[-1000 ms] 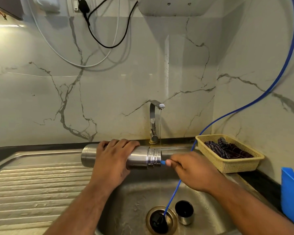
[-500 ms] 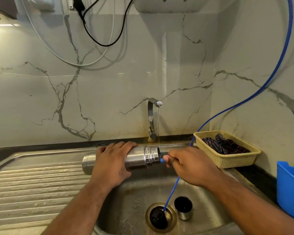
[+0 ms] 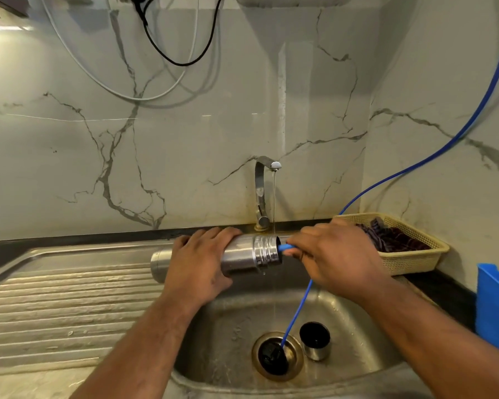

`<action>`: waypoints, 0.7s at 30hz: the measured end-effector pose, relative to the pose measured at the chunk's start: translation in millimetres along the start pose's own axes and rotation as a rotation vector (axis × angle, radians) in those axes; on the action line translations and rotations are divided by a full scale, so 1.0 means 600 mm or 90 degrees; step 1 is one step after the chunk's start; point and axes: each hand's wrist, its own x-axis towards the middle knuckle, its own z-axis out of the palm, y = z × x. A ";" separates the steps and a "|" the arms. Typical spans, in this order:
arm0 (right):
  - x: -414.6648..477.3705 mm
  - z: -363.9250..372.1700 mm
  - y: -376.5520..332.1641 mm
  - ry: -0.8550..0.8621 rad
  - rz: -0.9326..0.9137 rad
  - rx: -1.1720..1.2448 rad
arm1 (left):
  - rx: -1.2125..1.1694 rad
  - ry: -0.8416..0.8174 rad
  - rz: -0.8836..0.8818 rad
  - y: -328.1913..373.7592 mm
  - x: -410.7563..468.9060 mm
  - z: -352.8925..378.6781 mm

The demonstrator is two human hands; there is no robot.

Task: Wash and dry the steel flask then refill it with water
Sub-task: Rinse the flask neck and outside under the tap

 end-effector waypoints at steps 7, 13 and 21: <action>-0.011 -0.015 0.047 -0.047 0.151 0.073 | 0.081 0.090 -0.051 -0.042 0.003 -0.017; 0.001 -0.018 0.002 -0.122 0.088 0.089 | 0.077 0.068 0.014 -0.006 0.004 -0.004; -0.003 -0.017 0.046 0.152 0.085 -0.016 | 0.074 0.111 -0.064 -0.040 0.004 -0.009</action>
